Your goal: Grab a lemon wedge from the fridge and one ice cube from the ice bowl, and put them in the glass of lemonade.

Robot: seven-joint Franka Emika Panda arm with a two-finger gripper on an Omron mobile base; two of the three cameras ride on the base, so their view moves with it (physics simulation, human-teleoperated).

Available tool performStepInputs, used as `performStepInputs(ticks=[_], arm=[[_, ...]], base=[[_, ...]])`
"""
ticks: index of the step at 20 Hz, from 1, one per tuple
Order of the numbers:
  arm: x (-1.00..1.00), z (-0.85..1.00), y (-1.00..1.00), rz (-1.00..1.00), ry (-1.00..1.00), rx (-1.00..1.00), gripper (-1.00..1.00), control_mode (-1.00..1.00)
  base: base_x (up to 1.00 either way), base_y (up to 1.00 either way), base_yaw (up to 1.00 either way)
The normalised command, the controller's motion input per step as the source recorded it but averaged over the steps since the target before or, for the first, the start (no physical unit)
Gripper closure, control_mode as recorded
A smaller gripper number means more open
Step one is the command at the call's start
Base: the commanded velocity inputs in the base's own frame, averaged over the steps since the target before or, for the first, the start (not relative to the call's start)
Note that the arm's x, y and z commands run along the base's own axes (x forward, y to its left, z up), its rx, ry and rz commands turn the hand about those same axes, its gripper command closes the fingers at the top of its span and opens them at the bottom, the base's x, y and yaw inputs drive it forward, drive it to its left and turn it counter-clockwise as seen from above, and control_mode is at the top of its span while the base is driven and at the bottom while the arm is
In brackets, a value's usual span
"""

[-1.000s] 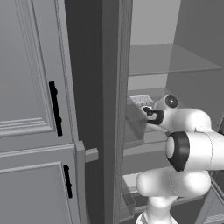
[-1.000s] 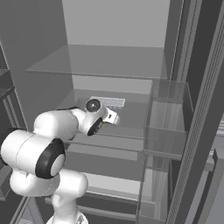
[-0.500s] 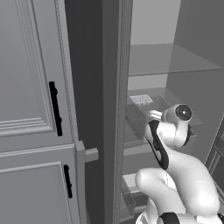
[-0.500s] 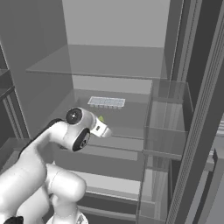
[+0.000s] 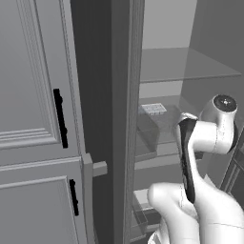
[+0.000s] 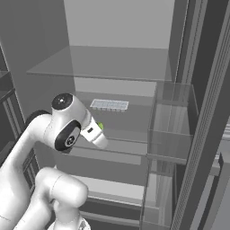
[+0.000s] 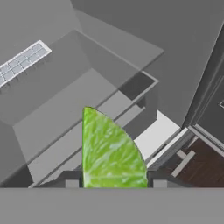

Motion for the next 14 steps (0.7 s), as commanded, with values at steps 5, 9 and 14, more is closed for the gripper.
performStepInputs(ticks=[5, 9, 14], arm=[[-1.00, 0.14, 0.00, 0.00, 0.02, 0.02, 1.00, -1.00], [-0.50, -0.02, 0.00, 0.00, -0.10, 0.00, 1.00, 1.00], [0.00, 0.00, 0.00, 0.00, 0.00, 0.00, 1.00, 1.00]], base=[[0.00, 0.00, 0.00], [-0.50, 0.00, 0.00], [-1.00, 0.00, 0.00]])
